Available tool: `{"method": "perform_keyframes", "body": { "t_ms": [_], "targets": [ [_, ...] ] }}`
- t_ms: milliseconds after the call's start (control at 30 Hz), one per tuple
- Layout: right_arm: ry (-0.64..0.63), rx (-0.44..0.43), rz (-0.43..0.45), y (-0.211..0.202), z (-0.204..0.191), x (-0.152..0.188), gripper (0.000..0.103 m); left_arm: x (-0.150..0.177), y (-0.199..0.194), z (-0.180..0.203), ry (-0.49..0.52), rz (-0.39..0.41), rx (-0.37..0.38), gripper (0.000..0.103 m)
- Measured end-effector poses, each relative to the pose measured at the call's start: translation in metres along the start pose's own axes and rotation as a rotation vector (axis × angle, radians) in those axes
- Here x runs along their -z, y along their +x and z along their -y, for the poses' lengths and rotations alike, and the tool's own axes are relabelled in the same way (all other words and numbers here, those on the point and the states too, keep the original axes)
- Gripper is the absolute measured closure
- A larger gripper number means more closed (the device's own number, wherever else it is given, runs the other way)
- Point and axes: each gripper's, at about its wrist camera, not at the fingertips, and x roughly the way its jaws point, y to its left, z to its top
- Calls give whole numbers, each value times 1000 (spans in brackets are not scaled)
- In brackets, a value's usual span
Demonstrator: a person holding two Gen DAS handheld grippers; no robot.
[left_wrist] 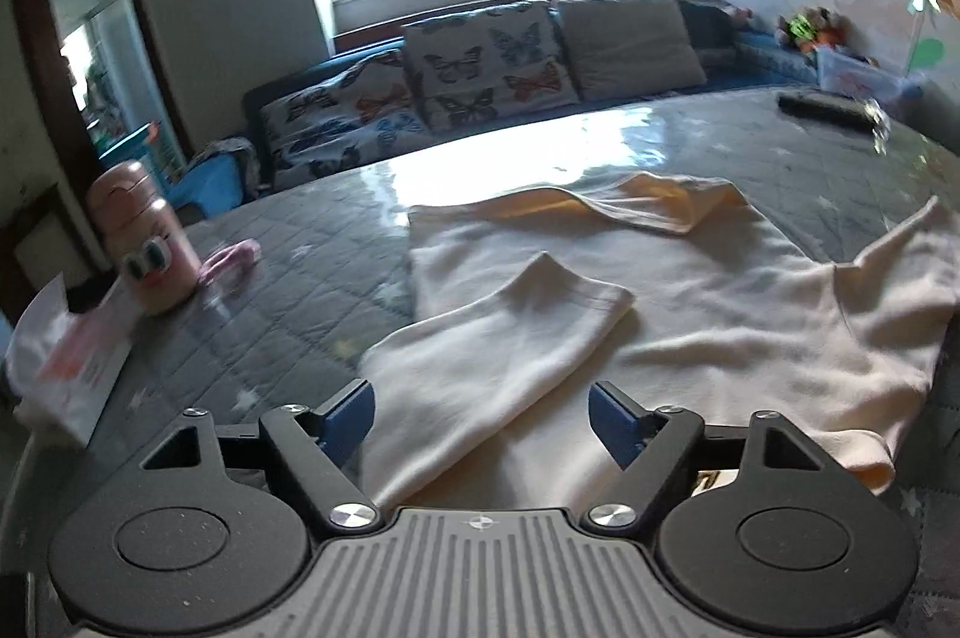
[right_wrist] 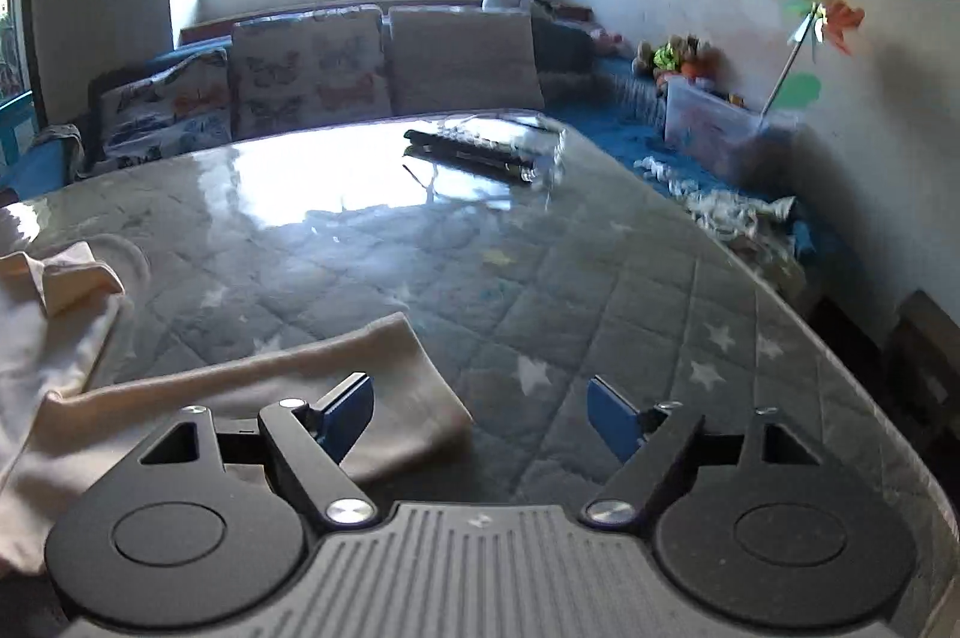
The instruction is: Fold clothes
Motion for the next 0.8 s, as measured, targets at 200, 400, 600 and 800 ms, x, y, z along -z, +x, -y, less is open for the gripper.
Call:
{"method": "perform_keyframes", "body": {
  "t_ms": [200, 400, 600, 800],
  "targets": [
    [-44, -80, -7, -3, -16, 10, 21, -3, 24, 20, 83, -20, 46, 47],
    [-127, -180, -17, -2, -49, 17, 19, -8, 45, 23, 105, -40, 63, 51],
    [-154, -208, -43, 9, -67, 21, 18, -9, 65, 19, 88, -56, 79, 72],
    [-152, -209, -53, 19, -66, 18, 14, -12, 58, -2, 0, -12, 74, 100]
  ]
}}
